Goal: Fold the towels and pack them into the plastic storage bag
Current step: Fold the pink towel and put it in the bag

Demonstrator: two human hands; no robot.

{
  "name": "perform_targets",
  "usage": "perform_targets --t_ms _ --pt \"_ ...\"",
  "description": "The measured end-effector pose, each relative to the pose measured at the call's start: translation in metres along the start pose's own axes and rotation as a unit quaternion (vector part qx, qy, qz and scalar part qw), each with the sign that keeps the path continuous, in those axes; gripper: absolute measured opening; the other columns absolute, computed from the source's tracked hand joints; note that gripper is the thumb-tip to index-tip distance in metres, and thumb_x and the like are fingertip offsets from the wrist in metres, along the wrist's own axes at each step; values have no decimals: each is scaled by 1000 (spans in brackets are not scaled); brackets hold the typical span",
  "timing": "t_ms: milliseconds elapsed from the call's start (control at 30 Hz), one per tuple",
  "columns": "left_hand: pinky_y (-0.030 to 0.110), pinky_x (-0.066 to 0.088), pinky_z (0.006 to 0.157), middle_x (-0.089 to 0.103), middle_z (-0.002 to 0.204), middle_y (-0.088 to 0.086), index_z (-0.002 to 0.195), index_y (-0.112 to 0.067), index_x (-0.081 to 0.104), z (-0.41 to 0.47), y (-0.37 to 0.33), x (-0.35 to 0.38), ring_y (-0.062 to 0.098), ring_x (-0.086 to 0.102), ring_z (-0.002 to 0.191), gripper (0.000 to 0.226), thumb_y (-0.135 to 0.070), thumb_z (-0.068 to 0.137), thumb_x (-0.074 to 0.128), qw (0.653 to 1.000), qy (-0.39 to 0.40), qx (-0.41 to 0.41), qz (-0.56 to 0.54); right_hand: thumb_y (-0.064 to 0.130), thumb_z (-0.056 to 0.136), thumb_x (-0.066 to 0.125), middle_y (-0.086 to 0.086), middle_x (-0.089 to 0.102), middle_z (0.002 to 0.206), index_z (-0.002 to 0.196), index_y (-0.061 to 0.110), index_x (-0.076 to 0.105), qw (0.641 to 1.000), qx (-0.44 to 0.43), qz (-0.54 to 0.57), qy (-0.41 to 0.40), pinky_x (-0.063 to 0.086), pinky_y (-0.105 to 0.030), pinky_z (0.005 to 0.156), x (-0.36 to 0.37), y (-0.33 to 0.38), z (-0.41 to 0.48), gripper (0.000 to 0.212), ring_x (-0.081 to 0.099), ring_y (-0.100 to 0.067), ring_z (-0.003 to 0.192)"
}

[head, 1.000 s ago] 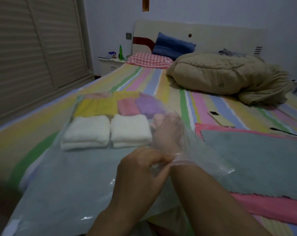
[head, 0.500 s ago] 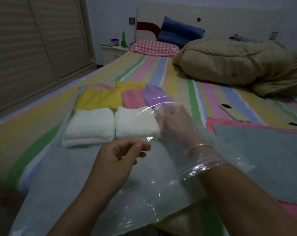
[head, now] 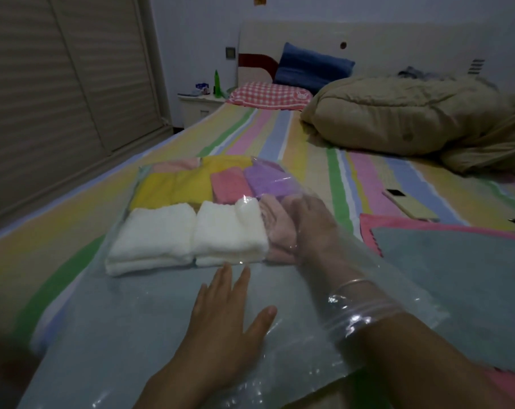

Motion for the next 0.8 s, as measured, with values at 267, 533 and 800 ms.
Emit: perform_targets --t_ms 267,533,800 --pt "47 -15 116 -27 157 0 149 -35 -17 1 4 18 12 -30 141 133 -84 28 -40 998 23 -23 57 54 97 24 2 53 118 132 23 45 917 -68 -393 -11 16 -34 102 27 -10 -5 51 47 -21 116" --pt "63 -15 110 -45 146 -7 135 -44 -37 -6 13 38 12 -41 133 123 -83 19 -42 989 93 -70 96 38 98 20 13 54 126 117 32 53 901 -64 -427 -31 23 -57 103 35 -18 11 39 34 -10 121" --pt "59 -17 110 -43 147 -10 126 -48 -39 -7 24 50 12 -42 134 109 -85 23 -40 991 72 -63 94 40 98 24 0 57 126 123 29 55 912 -79 -399 52 26 -47 107 26 -34 18 42 46 -24 124"
Point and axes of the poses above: each hand's wrist, its own z-axis towards the middle knuckle, its own x-axis out of the palm, y = z × x, the point moved 2 cm from there along z, towards the middle knuckle
